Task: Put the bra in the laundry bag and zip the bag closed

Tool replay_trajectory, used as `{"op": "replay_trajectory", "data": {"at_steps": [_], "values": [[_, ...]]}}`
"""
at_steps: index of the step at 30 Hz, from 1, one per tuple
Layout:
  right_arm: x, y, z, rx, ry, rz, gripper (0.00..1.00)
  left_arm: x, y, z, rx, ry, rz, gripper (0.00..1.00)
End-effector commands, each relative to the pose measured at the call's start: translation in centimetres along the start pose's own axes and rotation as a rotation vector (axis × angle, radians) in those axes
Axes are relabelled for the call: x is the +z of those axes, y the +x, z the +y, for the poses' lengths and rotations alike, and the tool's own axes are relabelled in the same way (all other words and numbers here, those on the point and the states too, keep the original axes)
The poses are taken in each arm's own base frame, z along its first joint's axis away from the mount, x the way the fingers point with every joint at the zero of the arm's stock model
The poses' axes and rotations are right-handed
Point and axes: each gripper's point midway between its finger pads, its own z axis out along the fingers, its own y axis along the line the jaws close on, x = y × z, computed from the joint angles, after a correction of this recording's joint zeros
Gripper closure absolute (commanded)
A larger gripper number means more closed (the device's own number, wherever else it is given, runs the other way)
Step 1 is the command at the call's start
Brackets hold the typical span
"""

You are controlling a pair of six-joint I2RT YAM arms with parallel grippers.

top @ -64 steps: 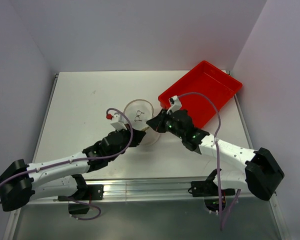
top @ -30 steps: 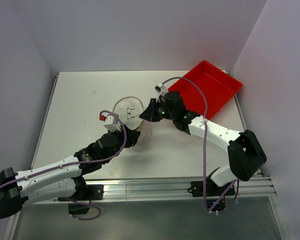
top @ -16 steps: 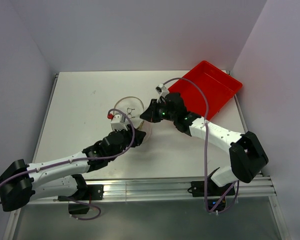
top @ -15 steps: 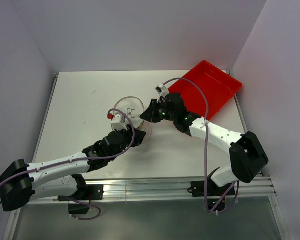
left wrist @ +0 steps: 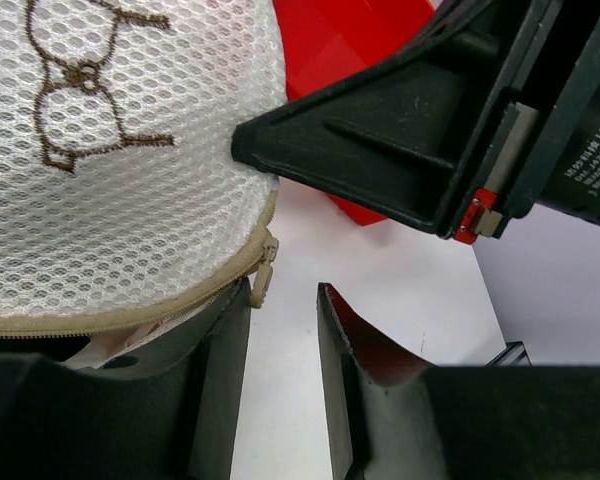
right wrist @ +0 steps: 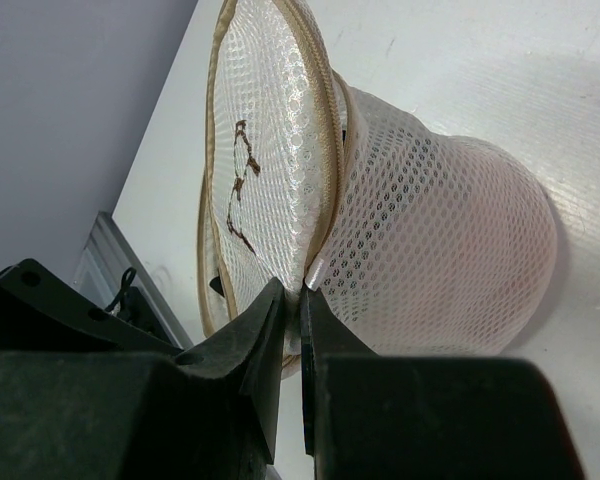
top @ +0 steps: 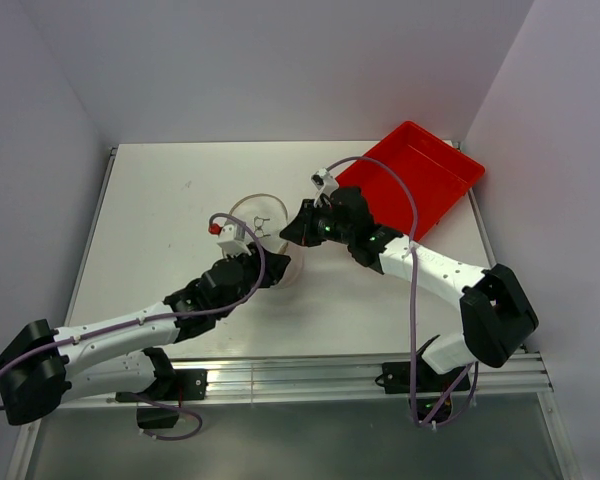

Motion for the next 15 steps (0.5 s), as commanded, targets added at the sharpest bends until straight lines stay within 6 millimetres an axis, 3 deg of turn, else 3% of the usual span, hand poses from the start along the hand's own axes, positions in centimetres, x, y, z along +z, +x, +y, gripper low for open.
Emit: {"op": "replay_trajectory", "data": {"at_steps": [1,10,15], "values": [[-0.96,-1.75,1.82,-0.034,-0.048,-0.072,1.0,0.44,-1.87,-1.96,-0.053,0.054,-0.043,0.62],[-0.66,-1.7,1.61,-0.033,-0.041,-0.07,1.0,0.48,-2.03,-1.82,-0.048,0.053,-0.036,0.98],[-0.36,-2.41,0.98,-0.046,-0.007,-0.084,1.0,0.18,-1.98,-1.13,-0.023,0.028,-0.032,1.0]]}}
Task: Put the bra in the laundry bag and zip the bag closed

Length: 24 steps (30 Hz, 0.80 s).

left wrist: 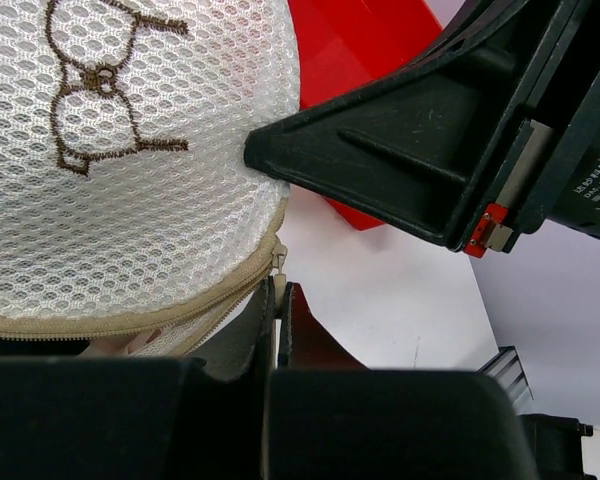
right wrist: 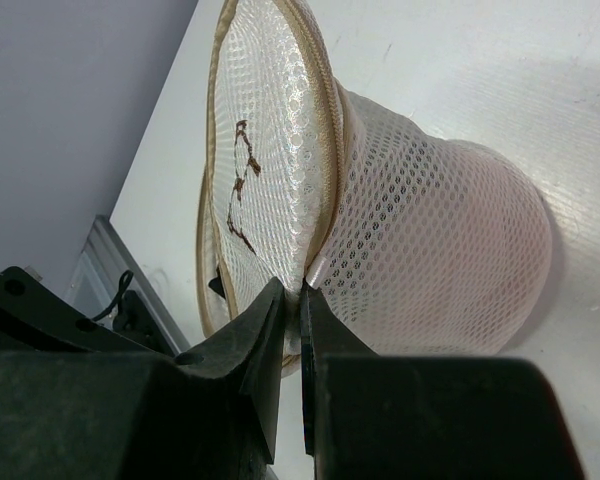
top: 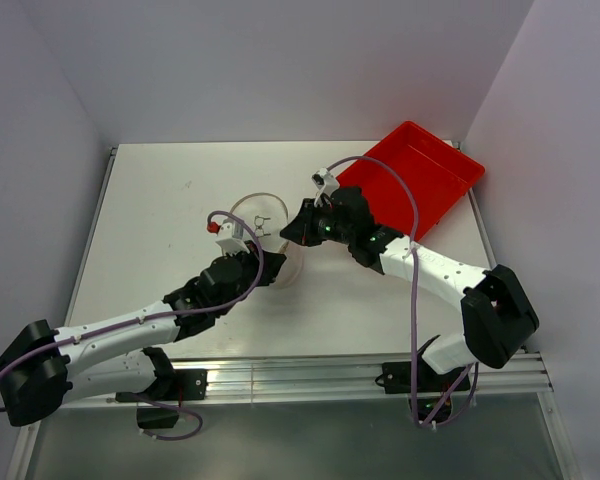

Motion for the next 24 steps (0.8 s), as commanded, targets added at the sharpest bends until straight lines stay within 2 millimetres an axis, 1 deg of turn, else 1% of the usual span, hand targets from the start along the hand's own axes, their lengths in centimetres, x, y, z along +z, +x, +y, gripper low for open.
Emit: {"op": "replay_trajectory", "data": {"at_steps": [1,2,3,4,5,6,7,8,9,11,12,15,16,17,18,19,20,21,22,23,24], "values": [[-0.2,-2.2,0.5,-0.046,0.005,-0.067,1.0,-0.2,-1.4,-1.1,0.006,0.024,-0.028,1.0],[-0.1,-2.6,-0.1,-0.046,0.022,-0.071,1.0,-0.3,-1.3,-0.7,0.013,0.013,-0.027,1.0],[-0.2,-3.4,0.1,-0.051,0.02,-0.083,1.0,-0.6,-1.3,-0.5,0.017,0.008,-0.029,1.0],[-0.1,-3.7,-0.2,-0.056,0.027,-0.085,1.0,-0.8,-0.7,0.5,0.03,-0.018,-0.015,1.0],[0.1,-3.9,-0.8,-0.048,0.039,-0.073,1.0,-1.0,-0.6,1.1,0.033,-0.032,-0.016,1.0],[0.1,-4.6,-0.6,-0.056,0.034,-0.081,1.0,-1.3,-0.8,1.3,0.032,-0.033,-0.021,1.0],[0.2,-4.8,-0.8,-0.056,0.038,-0.079,1.0,-1.6,-0.2,2.2,0.044,-0.051,-0.008,1.0],[0.4,-5.0,-1.2,-0.055,0.045,-0.076,1.0,-1.8,-0.2,2.5,0.048,-0.059,-0.01,1.0],[0.4,-5.7,-1.0,-0.06,0.044,-0.085,1.0,-2.2,-0.4,2.6,0.049,-0.058,-0.017,1.0],[0.8,-5.6,-1.4,-0.067,0.054,-0.06,1.0,-2.6,-0.1,3.5,0.063,-0.08,-0.011,1.0],[0.8,-6.1,-1.1,-0.076,0.044,-0.062,1.0,-2.7,-0.4,3.7,0.069,-0.084,-0.024,1.0],[1.1,-5.4,-1.0,-0.063,0.029,-0.03,1.0,-2.7,-0.8,3.6,0.073,-0.081,-0.038,1.0],[1.2,-5.1,-1.0,-0.05,0.033,-0.022,1.0,-2.6,-1.1,3.1,0.068,-0.069,-0.045,1.0],[0.9,-5.1,-0.8,-0.044,0.032,-0.025,0.82,-2.4,-1.3,2.8,0.067,-0.061,-0.049,1.0],[0.7,-4.5,-1.0,-0.031,0.04,-0.018,0.68,-2.1,-1.2,2.6,0.069,-0.055,-0.046,1.0],[0.5,-4.4,-1.2,-0.023,0.06,-0.029,0.55,-1.9,-1.5,1.7,0.062,-0.034,-0.049,1.0],[-0.4,-4.9,-0.7,-0.021,0.059,-0.058,0.35,-1.7,-1.6,1.3,0.06,-0.024,-0.048,1.0],[-0.9,-4.0,-1.3,0.004,0.078,-0.053,0.27,-1.3,-1.8,0.4,0.051,0.0,-0.052,1.0],[-1.4,-4.2,-1.6,0.011,0.1,-0.082,0.21,-1.2,-1.9,0.1,0.048,0.008,-0.052,1.0],[-2.5,-4.6,-1.0,0.018,0.092,-0.119,0.14,-1.0,-1.9,-0.1,0.043,0.014,-0.054,1.0],[-2.8,-3.0,-1.9,0.064,0.109,-0.11,0.13,-0.8,-2.0,-0.4,0.035,0.021,-0.058,1.0]]}}
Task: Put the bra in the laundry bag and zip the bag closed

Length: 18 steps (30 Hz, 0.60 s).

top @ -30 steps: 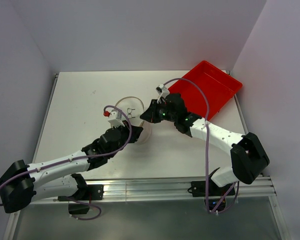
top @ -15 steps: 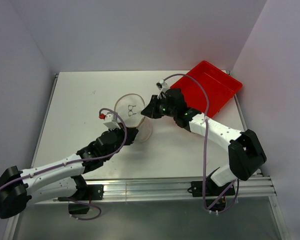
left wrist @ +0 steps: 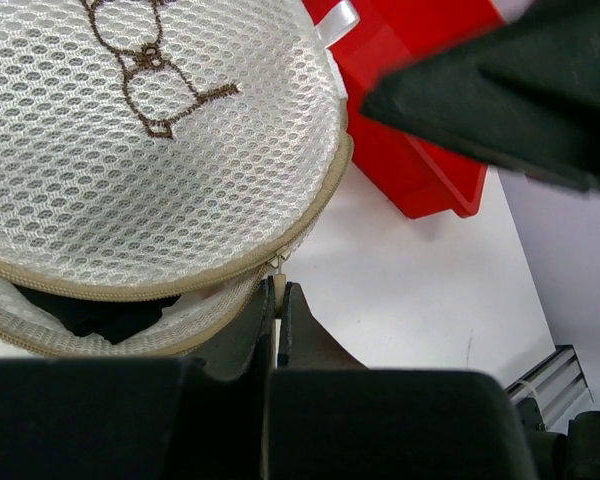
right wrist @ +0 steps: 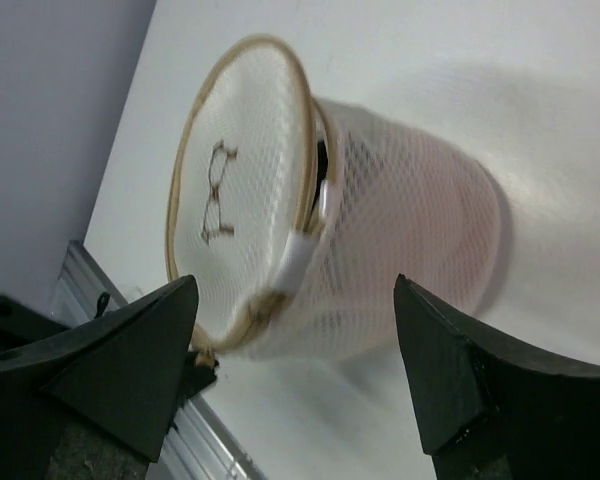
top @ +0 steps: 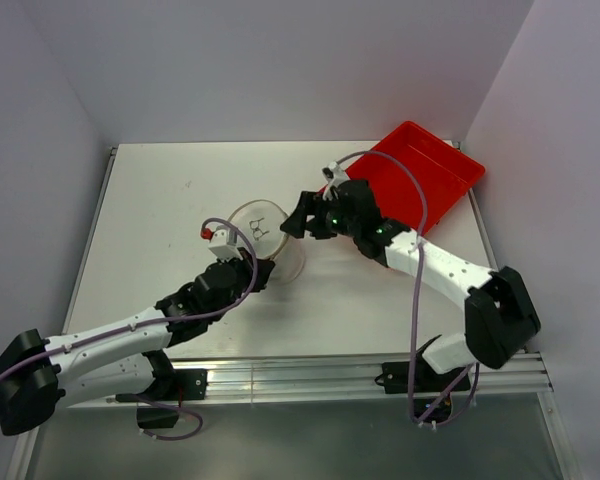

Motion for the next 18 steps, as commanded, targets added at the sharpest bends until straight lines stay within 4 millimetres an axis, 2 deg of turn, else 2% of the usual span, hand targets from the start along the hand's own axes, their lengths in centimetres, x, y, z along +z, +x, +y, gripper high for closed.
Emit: {"op": "replay_trajectory", "data": {"at_steps": [1,2,4,5,6,8,11,17,18], "values": [[-3.5,-1.8,1.4,0.05,-0.03,-0.161,0.13,0.5,-2.7,-3.9,-0.039,0.109,-0.062,1.0],[-3.5,0.0,0.5,0.071,-0.015,-0.141,0.13,0.5,-2.8,-4.2,-0.042,0.117,-0.064,1.0],[-4.1,0.5,1.3,0.108,-0.058,-0.159,0.13,0.7,-2.7,-4.7,-0.049,0.139,-0.059,1.0],[-4.1,1.9,1.5,0.114,-0.081,-0.125,0.14,0.8,-2.6,-4.9,-0.05,0.145,-0.055,1.0],[-4.1,2.2,2.0,0.122,-0.096,-0.12,0.16,0.9,-2.4,-5.0,-0.051,0.15,-0.048,1.0],[-4.3,2.3,3.1,0.103,-0.105,-0.13,0.21,1.0,-2.0,-5.3,-0.052,0.163,-0.035,1.0],[-4.0,2.3,3.6,0.099,-0.097,-0.125,0.29,1.0,-1.5,-5.7,-0.052,0.177,-0.026,1.0],[-2.5,1.5,3.2,0.103,-0.062,-0.132,0.43,1.0,-0.9,-6.1,-0.037,0.189,-0.009,1.0],[-2.1,1.7,2.6,0.109,-0.036,-0.127,0.45,1.0,-0.9,-6.1,-0.035,0.189,-0.009,1.0]]}}
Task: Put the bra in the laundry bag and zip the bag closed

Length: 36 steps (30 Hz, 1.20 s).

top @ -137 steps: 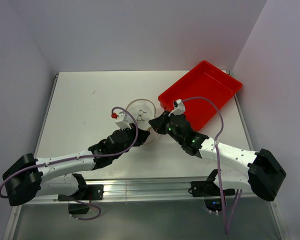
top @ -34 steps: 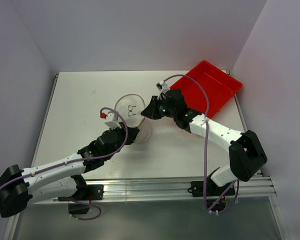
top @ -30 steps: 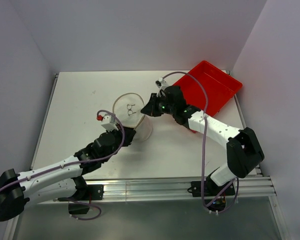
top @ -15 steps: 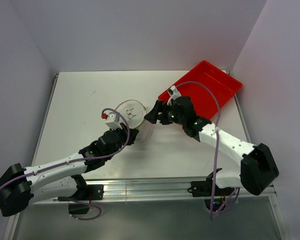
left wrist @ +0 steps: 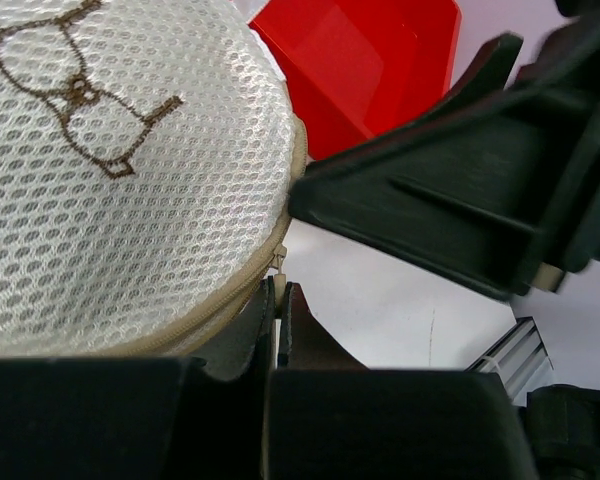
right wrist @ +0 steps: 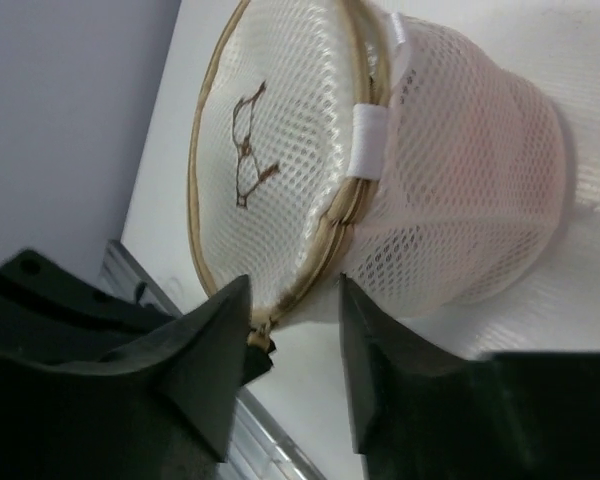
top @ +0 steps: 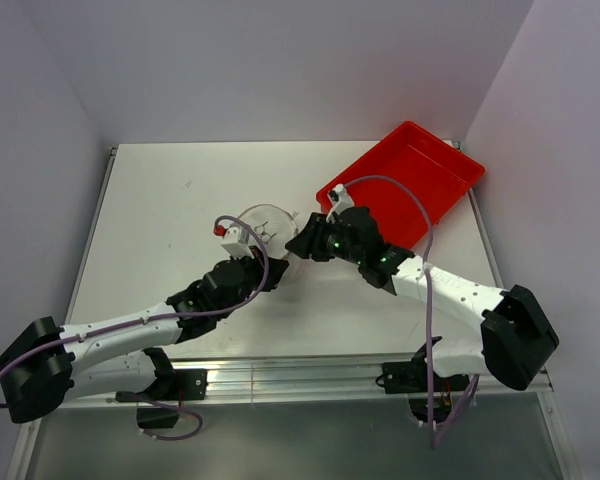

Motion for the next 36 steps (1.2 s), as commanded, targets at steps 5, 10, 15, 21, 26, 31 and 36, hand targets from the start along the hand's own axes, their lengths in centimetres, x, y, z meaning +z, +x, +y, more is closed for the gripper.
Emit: {"op": "replay_trajectory", "data": {"at_steps": [5,10,15,21,26,31,36], "values": [[1.4,-3.7,0.7,-0.013,0.028,-0.098,0.92,-0.4,-1.7,-2.3,0.001,0.073,-0.045,1.0],[1.7,-5.1,-0.6,-0.035,0.057,-0.113,1.0,-1.4,-1.7,0.0,0.032,-0.006,-0.059,1.0],[2.8,-7.7,-1.9,-0.073,0.082,-0.127,1.0,-3.4,-1.9,3.4,0.052,-0.115,-0.083,1.0],[5.8,-9.5,-1.4,-0.11,0.043,-0.064,1.0,-5.4,-3.0,5.7,0.079,-0.195,-0.129,1.0],[8.0,-10.4,-1.0,-0.127,0.044,-0.014,1.0,-5.7,-4.0,4.3,0.08,-0.155,-0.143,1.0],[6.0,-9.6,0.1,-0.1,0.033,-0.036,0.46,-4.2,-4.1,1.6,0.06,-0.071,-0.134,1.0],[2.4,-4.8,0.0,-0.057,0.017,-0.047,0.3,-2.6,-4.5,-1.1,0.039,0.002,-0.134,1.0]]}}
